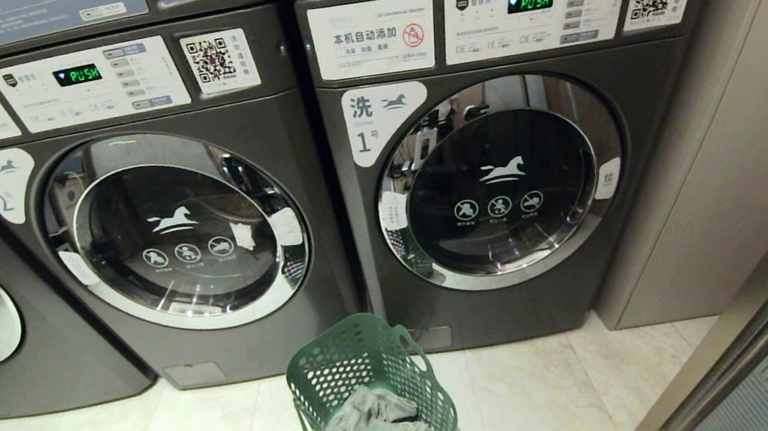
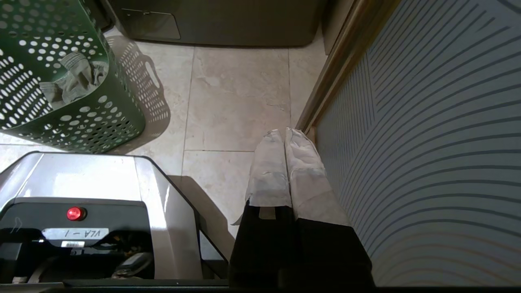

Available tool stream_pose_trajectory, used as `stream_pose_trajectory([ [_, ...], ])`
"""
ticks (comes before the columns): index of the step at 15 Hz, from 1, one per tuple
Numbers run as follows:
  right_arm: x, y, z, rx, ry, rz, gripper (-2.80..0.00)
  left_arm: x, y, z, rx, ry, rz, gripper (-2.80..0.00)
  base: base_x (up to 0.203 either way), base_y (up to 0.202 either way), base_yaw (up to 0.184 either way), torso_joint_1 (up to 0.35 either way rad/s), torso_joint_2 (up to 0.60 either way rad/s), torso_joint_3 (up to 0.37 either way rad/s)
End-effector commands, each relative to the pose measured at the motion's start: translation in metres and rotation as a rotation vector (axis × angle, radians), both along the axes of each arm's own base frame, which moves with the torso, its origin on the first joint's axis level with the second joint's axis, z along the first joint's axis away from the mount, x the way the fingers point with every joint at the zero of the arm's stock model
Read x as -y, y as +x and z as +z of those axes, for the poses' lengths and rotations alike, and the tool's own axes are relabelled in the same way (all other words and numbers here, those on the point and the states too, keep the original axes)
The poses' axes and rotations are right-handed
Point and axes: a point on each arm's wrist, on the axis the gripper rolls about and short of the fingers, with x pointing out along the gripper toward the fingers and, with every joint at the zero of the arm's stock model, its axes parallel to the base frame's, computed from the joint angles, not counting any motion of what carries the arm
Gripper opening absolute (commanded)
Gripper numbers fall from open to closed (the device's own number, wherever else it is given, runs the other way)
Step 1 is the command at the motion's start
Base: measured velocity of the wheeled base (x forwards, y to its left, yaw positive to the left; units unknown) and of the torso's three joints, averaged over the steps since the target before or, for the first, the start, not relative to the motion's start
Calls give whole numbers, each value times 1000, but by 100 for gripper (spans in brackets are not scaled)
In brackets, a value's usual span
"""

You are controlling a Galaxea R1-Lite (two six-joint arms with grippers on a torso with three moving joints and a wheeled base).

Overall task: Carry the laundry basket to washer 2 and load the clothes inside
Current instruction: Open the lid of the washing machine

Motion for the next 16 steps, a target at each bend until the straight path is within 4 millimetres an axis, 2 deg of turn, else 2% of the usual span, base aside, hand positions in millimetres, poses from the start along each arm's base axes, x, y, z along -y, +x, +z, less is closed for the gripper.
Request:
stream_pose_trajectory([
  [1, 0, 0, 0, -2, -1, 1, -280, 0, 0, -1, -1, -1, 1, 0, 0, 0, 0, 0, 0, 0],
  [8, 0, 0, 0, -2, 1, 0, -280, 0, 0, 0, -1, 1, -2, 0, 0, 0, 0, 0, 0, 0],
  [16, 0, 0, 0, -2, 2, -2, -280, 0, 0, 0, -1, -1, -1, 0, 0, 0, 0, 2, 2, -171],
])
